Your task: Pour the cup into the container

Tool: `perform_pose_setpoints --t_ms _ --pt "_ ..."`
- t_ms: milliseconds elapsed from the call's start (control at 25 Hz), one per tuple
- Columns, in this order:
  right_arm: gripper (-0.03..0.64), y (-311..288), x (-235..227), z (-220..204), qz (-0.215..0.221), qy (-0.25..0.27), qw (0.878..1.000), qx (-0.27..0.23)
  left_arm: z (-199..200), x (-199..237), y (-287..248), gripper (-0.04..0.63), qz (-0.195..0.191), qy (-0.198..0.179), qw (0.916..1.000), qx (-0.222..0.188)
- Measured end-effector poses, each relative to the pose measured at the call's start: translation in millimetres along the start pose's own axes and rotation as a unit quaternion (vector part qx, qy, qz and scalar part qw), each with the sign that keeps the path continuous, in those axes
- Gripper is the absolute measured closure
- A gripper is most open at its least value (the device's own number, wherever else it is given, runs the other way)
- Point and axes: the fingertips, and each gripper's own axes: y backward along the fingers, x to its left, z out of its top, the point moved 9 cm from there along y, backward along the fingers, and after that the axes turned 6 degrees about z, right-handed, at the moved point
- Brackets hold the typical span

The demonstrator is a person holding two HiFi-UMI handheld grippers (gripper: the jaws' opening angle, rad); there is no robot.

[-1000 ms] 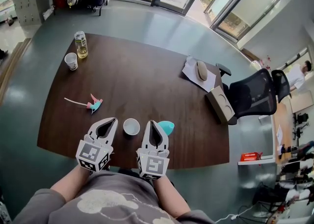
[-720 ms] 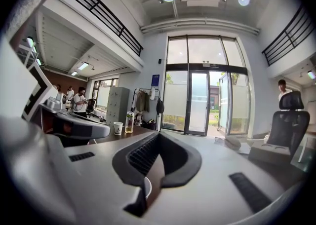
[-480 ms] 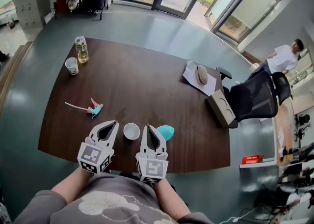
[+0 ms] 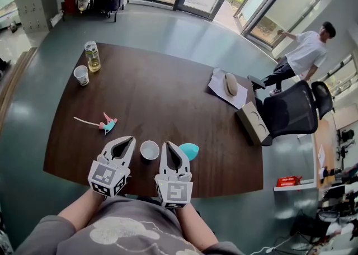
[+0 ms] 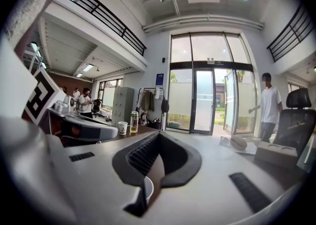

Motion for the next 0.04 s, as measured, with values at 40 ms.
perform_pose_setpoints --t_ms 40 --pt "0.63 0.0 0.0 0.5 0.002 0.001 1.0 0.0 0.2 0.0 -0.1 0.589 -0.001 0.0 1.0 0.0"
